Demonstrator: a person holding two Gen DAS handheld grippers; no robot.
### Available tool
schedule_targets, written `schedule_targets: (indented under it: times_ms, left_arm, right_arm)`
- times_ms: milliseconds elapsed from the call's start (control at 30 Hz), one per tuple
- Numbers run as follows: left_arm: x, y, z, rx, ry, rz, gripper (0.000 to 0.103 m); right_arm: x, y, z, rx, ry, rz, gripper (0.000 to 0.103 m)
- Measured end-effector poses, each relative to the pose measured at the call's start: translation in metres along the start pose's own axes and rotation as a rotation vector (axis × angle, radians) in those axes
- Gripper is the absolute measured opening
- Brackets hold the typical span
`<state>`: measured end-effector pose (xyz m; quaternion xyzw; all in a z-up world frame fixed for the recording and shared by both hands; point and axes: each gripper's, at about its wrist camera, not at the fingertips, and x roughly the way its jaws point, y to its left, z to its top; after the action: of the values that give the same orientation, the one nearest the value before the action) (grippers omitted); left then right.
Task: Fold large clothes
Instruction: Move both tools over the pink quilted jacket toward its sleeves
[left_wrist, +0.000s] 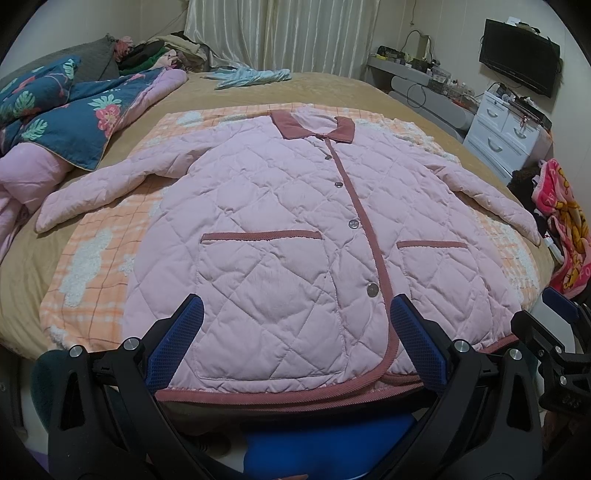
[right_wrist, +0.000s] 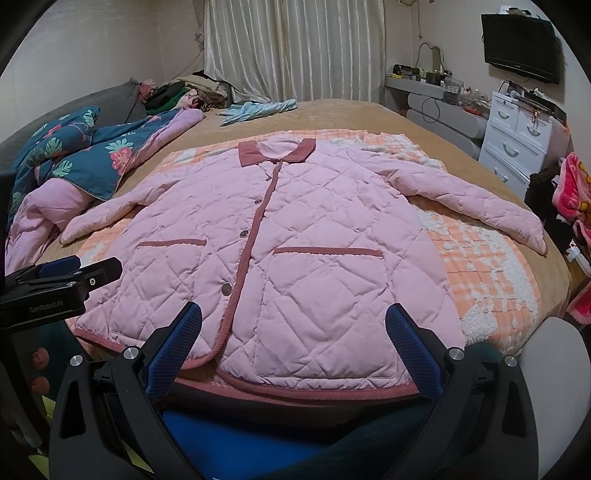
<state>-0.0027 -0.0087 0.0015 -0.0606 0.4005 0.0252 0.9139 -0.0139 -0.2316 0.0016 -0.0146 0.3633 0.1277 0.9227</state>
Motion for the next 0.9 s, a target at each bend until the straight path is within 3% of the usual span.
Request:
schedule_targets:
  times_ms: [900]
  left_arm:
    - [0.0037,0.0012,0.001,0.009,0.011,-0.004,0.095]
  right_arm:
    - [0.004,-0.0007,0.0006,0.005,0.005,0.001,0.099]
